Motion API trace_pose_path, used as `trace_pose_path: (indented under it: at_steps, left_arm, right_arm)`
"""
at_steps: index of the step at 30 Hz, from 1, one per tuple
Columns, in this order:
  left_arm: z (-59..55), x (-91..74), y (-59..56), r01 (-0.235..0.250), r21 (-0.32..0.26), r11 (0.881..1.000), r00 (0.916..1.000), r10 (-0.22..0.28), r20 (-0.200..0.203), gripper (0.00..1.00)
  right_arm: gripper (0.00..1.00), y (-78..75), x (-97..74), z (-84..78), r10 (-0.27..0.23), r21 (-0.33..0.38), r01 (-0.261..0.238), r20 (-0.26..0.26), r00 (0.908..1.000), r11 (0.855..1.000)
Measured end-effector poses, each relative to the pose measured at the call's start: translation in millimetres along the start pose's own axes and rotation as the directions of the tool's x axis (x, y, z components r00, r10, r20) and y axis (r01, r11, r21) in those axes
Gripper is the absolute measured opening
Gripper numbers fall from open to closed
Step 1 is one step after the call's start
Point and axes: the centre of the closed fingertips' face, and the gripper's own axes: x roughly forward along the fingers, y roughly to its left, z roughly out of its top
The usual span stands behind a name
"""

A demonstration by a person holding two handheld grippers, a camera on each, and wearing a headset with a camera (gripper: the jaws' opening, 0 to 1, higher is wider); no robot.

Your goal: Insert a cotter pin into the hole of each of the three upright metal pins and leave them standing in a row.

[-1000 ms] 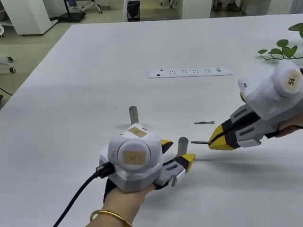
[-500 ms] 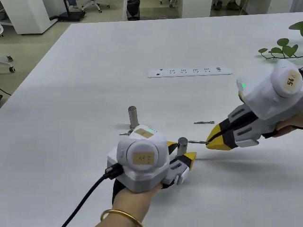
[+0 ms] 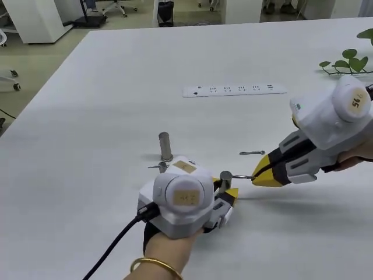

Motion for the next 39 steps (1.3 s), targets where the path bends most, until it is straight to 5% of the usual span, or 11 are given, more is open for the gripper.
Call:
trace_pose_path:
  at_steps: [16,39]
  left_arm:
    - [-1.7,0.8,-0.6,0.084,0.033,0.996,0.9964,-0.084,-0.013,0.10]
    - [-3.9,3.5,-0.1,0.097,0.074,0.992,0.9952,-0.096,-0.018,0.10]
  right_arm:
    - [0.00,0.4,5.9,3.8,-0.003,0.000,0.003,-0.003,1.0000,1.000]
    - [0.00,-0.4,8.7,10.6,0.009,-0.019,-0.008,0.032,0.9995,1.000]
